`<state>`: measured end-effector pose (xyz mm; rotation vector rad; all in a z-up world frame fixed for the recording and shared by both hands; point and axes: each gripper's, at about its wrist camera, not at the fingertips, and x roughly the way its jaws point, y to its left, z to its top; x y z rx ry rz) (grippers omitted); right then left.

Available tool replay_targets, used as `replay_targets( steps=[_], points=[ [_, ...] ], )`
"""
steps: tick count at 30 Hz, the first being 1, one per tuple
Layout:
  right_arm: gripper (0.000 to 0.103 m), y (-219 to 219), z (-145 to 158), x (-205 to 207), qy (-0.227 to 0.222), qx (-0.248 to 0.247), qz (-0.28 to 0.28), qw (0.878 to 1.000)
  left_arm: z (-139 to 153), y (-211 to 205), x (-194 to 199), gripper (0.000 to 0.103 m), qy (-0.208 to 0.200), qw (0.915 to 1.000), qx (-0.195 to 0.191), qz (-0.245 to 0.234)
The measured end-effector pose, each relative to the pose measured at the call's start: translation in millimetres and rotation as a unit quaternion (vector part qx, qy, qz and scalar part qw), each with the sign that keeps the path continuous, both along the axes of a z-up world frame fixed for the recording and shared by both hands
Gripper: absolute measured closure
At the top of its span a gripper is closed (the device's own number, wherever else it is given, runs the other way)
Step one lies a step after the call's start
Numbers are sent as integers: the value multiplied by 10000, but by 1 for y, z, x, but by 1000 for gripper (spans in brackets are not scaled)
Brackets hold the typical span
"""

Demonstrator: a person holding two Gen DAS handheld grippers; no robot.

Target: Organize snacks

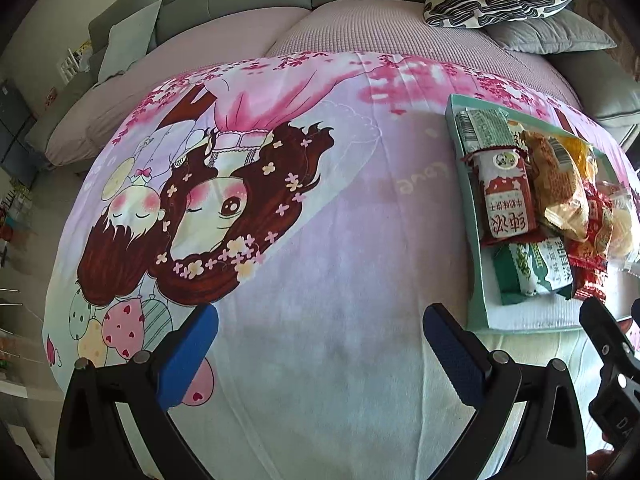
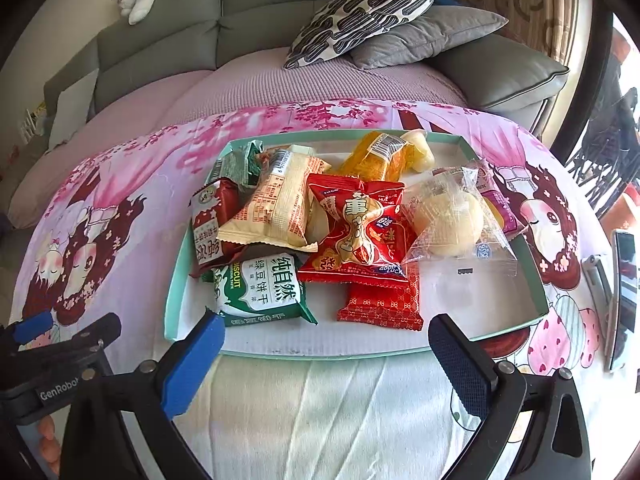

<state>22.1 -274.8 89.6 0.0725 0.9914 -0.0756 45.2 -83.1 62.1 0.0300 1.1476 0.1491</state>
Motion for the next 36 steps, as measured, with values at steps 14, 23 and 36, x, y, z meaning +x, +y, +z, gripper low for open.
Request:
replay_targets(
  steps=[14, 23, 36],
  points=[
    [0, 2, 2, 2, 34, -122, 70, 9999, 14, 16, -6, 1, -298, 9994, -93, 140],
    [0, 0, 3, 1, 34, -87, 55, 9999, 12, 14, -5, 1, -354, 9993, -125, 49],
    [0, 0, 3, 1, 54, -32, 45, 10000, 15, 4, -6, 1, -465, 9988, -73, -166]
  ],
)
